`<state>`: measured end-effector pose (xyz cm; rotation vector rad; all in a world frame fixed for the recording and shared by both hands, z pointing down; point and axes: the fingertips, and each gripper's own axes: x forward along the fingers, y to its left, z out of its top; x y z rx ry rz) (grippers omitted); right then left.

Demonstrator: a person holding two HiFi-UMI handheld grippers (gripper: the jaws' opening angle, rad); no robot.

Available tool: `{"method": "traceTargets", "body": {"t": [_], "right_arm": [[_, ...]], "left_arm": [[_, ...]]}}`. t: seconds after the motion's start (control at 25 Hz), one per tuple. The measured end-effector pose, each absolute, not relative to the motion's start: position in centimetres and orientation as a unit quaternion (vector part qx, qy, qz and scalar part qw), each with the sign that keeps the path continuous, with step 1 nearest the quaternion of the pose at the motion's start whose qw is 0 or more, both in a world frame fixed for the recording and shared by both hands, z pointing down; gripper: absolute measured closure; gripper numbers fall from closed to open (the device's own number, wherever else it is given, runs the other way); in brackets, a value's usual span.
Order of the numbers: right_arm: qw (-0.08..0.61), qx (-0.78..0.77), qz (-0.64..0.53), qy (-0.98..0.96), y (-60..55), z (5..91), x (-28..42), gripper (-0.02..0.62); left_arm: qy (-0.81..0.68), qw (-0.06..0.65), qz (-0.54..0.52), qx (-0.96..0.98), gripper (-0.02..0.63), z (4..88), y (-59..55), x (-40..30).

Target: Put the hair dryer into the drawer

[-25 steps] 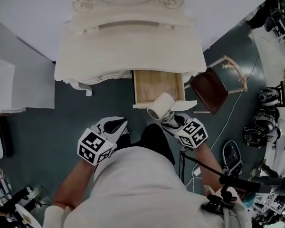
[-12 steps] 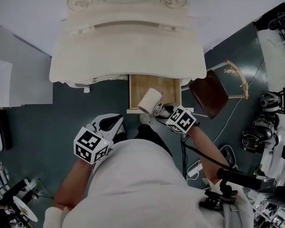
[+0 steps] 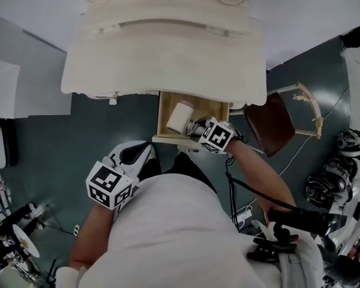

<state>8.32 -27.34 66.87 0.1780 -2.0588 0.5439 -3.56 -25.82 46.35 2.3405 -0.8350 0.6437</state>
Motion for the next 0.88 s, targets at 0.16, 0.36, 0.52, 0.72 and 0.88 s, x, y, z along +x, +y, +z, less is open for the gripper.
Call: {"method": "traceTargets", "body": {"t": [0.16, 0.36, 0.52, 0.72, 0.88], "right_arm": [[0.493, 0.057, 0.211, -0.842, -28.9, 69.1, 8.3, 0.387], [0.504, 0.052, 0.204, -0.837, -30.7, 71.6, 8.0, 0.387], [0.512, 0.054, 0.195, -0.835, -31.8, 73.0, 7.7, 0.387], [0.520, 0.058, 0.180, -0.833, -33.0, 74.9, 7.7, 0.387], [0.522, 0.080, 0.167, -0.833, -34.2, 76.1, 7.6, 0.387]], "left_arm": [[-0.338, 0.289, 0.247, 0.861, 0.604, 46.6, -25.8, -3.5], [-0.367, 0.297, 0.251, 0.845, 0.604, 46.6, -25.7, -4.4], [-0.385, 0.301, 0.252, 0.835, 0.604, 46.4, -26.0, -4.8], [-0.397, 0.304, 0.257, 0.827, 0.604, 46.6, -26.5, -5.0], [-0.402, 0.309, 0.259, 0.822, 0.604, 46.7, -26.6, -5.3]]}}
